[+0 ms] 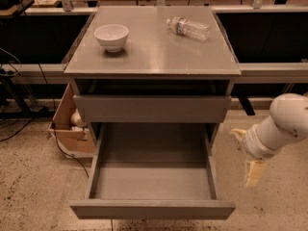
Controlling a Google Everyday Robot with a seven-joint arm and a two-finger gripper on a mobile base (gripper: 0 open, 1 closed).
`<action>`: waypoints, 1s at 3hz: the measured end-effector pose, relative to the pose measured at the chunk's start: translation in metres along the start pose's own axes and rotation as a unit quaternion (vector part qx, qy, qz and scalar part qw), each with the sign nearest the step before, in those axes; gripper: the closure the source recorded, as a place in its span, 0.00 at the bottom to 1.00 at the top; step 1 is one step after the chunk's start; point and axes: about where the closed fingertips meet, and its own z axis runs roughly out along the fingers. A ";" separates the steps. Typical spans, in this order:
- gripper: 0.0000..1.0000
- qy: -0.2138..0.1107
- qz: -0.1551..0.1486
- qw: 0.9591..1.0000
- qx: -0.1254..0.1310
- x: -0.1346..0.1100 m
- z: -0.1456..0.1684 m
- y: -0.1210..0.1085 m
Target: Close middle drawer
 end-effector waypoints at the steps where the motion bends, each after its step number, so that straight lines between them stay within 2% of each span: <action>1: 0.00 -0.029 0.005 1.000 -0.008 0.012 0.048 0.018; 3: 0.00 -0.087 -0.012 0.996 -0.028 0.013 0.128 0.040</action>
Offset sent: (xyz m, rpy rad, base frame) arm -0.0300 0.0144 -0.1573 0.1953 0.0381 0.0735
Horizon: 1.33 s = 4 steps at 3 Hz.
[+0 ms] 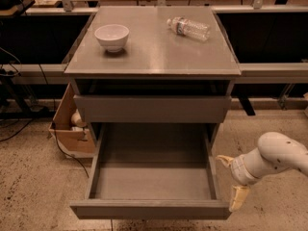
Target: Close middle drawer
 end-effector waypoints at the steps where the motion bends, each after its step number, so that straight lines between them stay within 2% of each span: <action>1: 0.00 -0.031 -0.015 0.999 -0.014 -0.009 0.036 0.004; 2: 0.00 -0.059 -0.029 0.998 -0.019 -0.020 0.063 0.004; 3: 0.01 -0.090 -0.049 0.995 -0.011 -0.038 0.084 -0.006; 4: 0.23 -0.106 -0.061 0.992 -0.004 -0.049 0.094 -0.015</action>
Offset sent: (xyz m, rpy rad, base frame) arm 0.0051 0.0680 -0.0707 0.1718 0.0052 0.1188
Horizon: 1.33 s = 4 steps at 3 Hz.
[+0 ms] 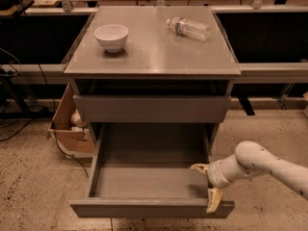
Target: Close middle drawer
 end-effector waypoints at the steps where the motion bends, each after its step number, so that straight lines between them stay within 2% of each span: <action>1: 0.46 -0.006 -0.010 1.000 0.005 -0.007 0.000 -0.009; 2: 0.60 -0.006 -0.010 1.000 0.005 -0.010 -0.008 -0.008; 3: 0.42 -0.006 -0.010 1.000 0.005 -0.011 -0.008 -0.007; 4: 0.16 -0.024 -0.034 0.999 0.028 -0.023 0.002 -0.045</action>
Offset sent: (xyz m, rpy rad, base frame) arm 0.0683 0.0353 0.0322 0.0691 -0.1465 0.0528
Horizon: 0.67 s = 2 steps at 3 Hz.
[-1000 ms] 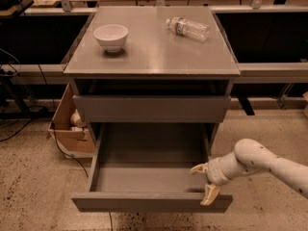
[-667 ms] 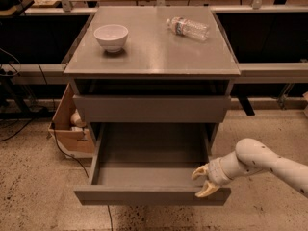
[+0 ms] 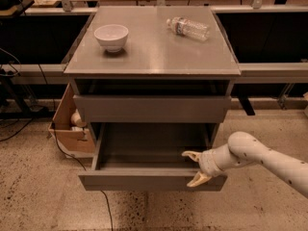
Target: Close middle drawer
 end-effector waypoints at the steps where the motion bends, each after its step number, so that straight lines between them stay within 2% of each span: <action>1: 0.02 -0.012 -0.016 1.000 0.013 -0.007 0.009 -0.023; 2: 0.20 -0.025 -0.027 0.999 0.025 -0.013 0.018 -0.040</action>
Offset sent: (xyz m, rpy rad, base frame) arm 0.0567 0.0381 0.0083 0.0888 -0.1041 0.0270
